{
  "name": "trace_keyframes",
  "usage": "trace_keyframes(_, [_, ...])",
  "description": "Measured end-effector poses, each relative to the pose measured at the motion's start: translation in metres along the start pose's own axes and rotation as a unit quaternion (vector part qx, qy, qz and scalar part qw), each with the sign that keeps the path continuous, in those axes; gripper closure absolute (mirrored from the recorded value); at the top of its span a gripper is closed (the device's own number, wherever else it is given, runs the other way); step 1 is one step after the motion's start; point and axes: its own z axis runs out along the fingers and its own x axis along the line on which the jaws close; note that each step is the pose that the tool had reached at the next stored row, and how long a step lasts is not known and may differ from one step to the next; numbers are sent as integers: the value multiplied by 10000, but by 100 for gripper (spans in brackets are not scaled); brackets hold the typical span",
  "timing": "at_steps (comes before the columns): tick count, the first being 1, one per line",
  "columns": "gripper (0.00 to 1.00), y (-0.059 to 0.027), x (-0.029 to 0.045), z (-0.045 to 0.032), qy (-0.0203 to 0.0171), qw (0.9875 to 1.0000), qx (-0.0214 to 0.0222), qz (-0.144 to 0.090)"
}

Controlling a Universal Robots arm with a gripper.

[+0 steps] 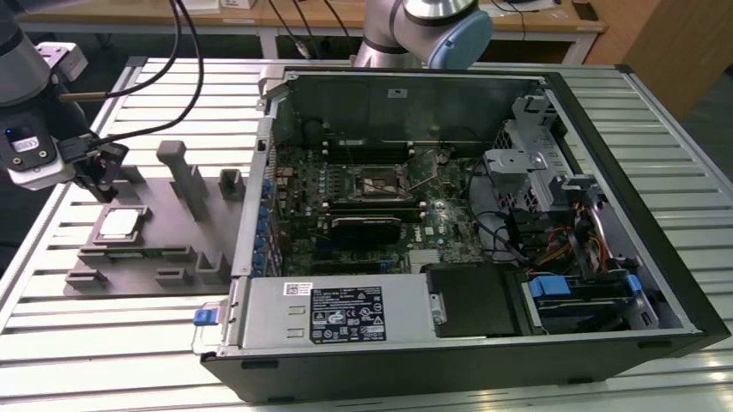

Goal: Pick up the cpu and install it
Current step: 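Pick up the cpu and move it towards the insertion slot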

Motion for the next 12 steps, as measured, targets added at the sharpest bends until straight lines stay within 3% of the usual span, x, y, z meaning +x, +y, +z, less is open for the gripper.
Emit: trace_keyframes(12, [89, -5, 15, 92, 0, 10000, 1, 0])
